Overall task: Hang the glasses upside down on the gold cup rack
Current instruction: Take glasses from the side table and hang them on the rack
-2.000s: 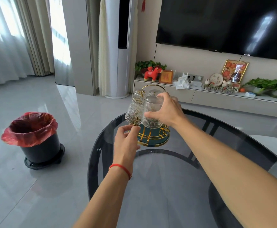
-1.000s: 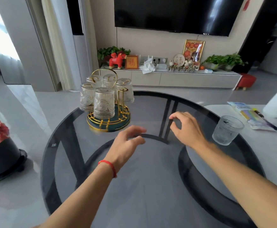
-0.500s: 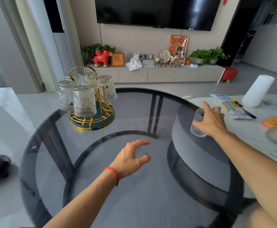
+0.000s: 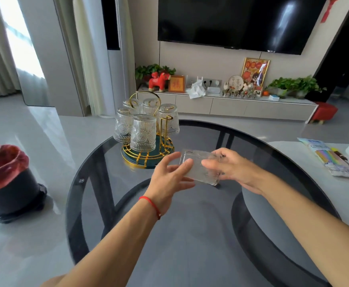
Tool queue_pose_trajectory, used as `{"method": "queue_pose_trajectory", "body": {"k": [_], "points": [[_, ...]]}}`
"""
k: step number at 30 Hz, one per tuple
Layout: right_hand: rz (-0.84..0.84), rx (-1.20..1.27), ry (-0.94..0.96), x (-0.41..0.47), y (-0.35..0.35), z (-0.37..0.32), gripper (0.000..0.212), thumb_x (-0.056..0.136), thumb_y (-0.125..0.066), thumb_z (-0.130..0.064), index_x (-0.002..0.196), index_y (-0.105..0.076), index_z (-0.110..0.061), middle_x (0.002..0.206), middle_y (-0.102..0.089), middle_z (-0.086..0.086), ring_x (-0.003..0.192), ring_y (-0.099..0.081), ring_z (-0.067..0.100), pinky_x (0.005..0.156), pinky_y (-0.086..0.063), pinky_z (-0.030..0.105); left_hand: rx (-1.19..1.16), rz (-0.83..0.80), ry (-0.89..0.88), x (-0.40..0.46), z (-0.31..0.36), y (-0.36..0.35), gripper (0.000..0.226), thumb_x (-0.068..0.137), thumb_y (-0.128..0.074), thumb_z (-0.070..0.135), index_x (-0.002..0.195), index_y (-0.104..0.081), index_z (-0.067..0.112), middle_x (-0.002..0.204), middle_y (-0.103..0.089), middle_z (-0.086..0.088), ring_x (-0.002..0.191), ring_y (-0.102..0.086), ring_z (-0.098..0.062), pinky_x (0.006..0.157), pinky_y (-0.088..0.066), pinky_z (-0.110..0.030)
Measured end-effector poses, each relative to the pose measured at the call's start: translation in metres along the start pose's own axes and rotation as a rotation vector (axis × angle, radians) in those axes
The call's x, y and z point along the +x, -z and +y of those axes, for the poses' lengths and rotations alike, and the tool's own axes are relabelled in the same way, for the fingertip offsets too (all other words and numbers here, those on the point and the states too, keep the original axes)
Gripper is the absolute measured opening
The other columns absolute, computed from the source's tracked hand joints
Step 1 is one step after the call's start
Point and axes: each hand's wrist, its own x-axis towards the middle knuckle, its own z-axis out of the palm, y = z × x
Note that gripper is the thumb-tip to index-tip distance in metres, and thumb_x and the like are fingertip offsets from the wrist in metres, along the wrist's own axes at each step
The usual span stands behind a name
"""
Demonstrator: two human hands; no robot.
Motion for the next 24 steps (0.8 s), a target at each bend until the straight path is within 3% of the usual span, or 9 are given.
{"method": "queue_pose_trajectory", "body": {"k": [2,6,10,12,13,15,18,20,24], "points": [[-0.063,-0.201,0.063,0.003,-0.006,-0.013,0.068,0.073,-0.088,-0.050,0.130,-0.060,-0.026,0.112,-0.078,-0.005,0.100,-0.074,0.007,0.090,-0.058,0.031,0.068,0.033,-0.074,0.001,0.012,0.008,0.056,0.087,-0.078,0.020,0.138,-0.054,0.018,0.121,-0.067,-0.021,0.094,-0.075,-0.030,0.075,-0.064,-0.042],[-0.072,-0.451,0.285,0.022,-0.036,-0.046,0.092,0.066,-0.090,-0.055,0.145,-0.045,-0.044,0.134,-0.065,-0.017,0.122,-0.061,0.003,0.101,-0.050,0.030,0.112,0.023,-0.252,0.004,0.032,0.027,0.061,0.079,-0.085,0.011,0.133,-0.059,0.023,0.118,-0.071,-0.012,0.092,-0.076,-0.024,0.077,-0.064,-0.043],[0.072,-0.352,0.368,0.046,-0.047,-0.066,0.090,0.058,-0.094,-0.052,0.134,-0.049,-0.035,0.128,-0.065,-0.015,0.118,-0.061,0.002,0.093,-0.049,0.024,0.114,0.063,-0.358,0.020,0.040,0.045,0.043,0.089,-0.076,0.018,0.129,-0.062,0.022,0.121,-0.072,-0.004,0.104,-0.072,-0.020,0.087,-0.061,-0.037],[0.241,-0.235,0.385,0.056,-0.045,-0.073,0.093,0.053,-0.091,-0.055,0.131,-0.047,-0.029,0.124,-0.061,-0.018,0.113,-0.057,-0.005,0.089,-0.044,0.017,0.343,0.137,-0.377,0.025,0.031,0.049,0.028,0.097,-0.063,0.021,0.125,-0.064,0.017,0.119,-0.073,-0.005,0.106,-0.069,-0.017,0.093,-0.058,-0.039],[0.326,-0.176,0.388,0.061,-0.044,-0.077,0.096,0.052,-0.088,-0.056,0.132,-0.045,-0.026,0.125,-0.060,-0.014,0.113,-0.058,-0.001,0.090,-0.045,0.019,0.534,0.169,-0.374,0.026,0.023,0.050,0.028,0.098,-0.058,0.022,0.125,-0.062,0.016,0.117,-0.072,-0.005,0.106,-0.067,-0.018,0.093,-0.056,-0.039],[0.456,-0.083,0.396,0.073,-0.042,-0.084,0.102,0.051,-0.087,-0.055,0.137,-0.044,-0.022,0.131,-0.059,-0.003,0.118,-0.059,0.014,0.097,-0.049,0.030,0.937,0.162,-0.357,0.028,0.005,0.052,0.034,0.097,-0.055,0.024,0.130,-0.055,0.014,0.121,-0.069,-0.008,0.112,-0.061,-0.026,0.097,-0.050,-0.041],[0.530,-0.051,0.392,0.090,-0.044,-0.096,0.103,0.054,-0.088,-0.053,0.141,-0.044,-0.018,0.137,-0.058,0.003,0.123,-0.058,0.020,0.104,-0.051,0.040,1.405,0.077,-0.396,0.035,-0.011,0.058,0.047,0.091,-0.056,0.023,0.136,-0.051,0.011,0.140,-0.056,-0.008,0.132,-0.045,-0.029,0.111,-0.038,-0.040],[0.551,-0.095,0.400,0.103,-0.047,-0.101,0.101,0.059,-0.090,-0.050,0.142,-0.043,-0.017,0.138,-0.056,0.003,0.125,-0.056,0.022,0.105,-0.049,0.040,1.550,0.078,-0.384,0.040,-0.012,0.063,0.052,0.090,-0.055,0.028,0.140,-0.049,0.014,0.151,-0.044,-0.005,0.141,-0.033,-0.029,0.117,-0.029,-0.044],[0.552,-0.158,0.381,0.125,-0.056,-0.108,0.098,0.066,-0.091,-0.046,0.145,-0.041,-0.017,0.138,-0.053,0.001,0.125,-0.051,0.019,0.097,-0.044,0.030,1.609,0.051,-0.306,0.041,-0.014,0.069,0.058,0.091,-0.054,0.030,0.147,-0.041,0.020,0.156,-0.037,-0.001,0.143,-0.027,-0.025,0.116,-0.031,-0.044]]}}
